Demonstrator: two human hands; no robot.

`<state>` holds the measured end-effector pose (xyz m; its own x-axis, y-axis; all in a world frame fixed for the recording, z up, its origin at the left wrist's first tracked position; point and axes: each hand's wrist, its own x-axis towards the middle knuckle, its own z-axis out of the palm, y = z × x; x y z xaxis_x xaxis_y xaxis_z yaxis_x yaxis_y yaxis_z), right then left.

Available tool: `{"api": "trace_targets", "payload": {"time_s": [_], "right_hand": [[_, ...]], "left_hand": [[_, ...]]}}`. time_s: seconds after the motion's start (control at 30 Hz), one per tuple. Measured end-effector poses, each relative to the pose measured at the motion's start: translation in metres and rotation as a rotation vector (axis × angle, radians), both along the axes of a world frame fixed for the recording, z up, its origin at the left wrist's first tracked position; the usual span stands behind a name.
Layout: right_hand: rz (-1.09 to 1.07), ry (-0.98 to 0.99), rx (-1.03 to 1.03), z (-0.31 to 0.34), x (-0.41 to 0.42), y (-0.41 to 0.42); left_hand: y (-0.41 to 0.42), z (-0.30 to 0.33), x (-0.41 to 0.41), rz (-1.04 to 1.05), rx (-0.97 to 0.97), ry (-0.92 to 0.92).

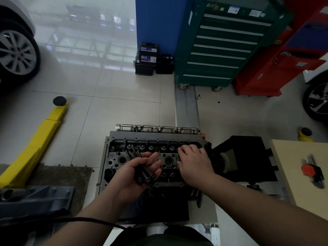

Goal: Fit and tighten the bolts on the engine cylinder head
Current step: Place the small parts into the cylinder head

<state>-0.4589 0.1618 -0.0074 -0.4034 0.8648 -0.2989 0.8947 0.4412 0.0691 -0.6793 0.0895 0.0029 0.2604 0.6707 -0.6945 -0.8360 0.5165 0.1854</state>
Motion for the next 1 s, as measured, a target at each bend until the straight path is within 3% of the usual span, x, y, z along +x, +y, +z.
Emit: {"api": "trace_targets", "payload": {"time_s": [0.2,0.37,0.53,0.87,1.0], "right_hand": [[-0.183,0.05,0.027,0.006,-0.023,0.019],[-0.105,-0.104,-0.134,0.022,-0.033,0.045],[-0.229,-0.222,-0.245,0.034,-0.06,0.052],[-0.269,-0.342,-0.291,0.032,-0.067,0.053],[-0.2,-0.276,-0.176,0.044,-0.064,0.049]], "left_hand": [[-0.006,0.002,0.001,-0.011,0.013,0.01],[-0.013,-0.003,-0.002,0.0,-0.001,0.012],[-0.022,-0.006,-0.002,0.021,-0.026,0.012],[-0.033,-0.002,-0.007,0.061,-0.021,0.005],[-0.033,-0.003,-0.009,0.063,-0.007,-0.004]]}}
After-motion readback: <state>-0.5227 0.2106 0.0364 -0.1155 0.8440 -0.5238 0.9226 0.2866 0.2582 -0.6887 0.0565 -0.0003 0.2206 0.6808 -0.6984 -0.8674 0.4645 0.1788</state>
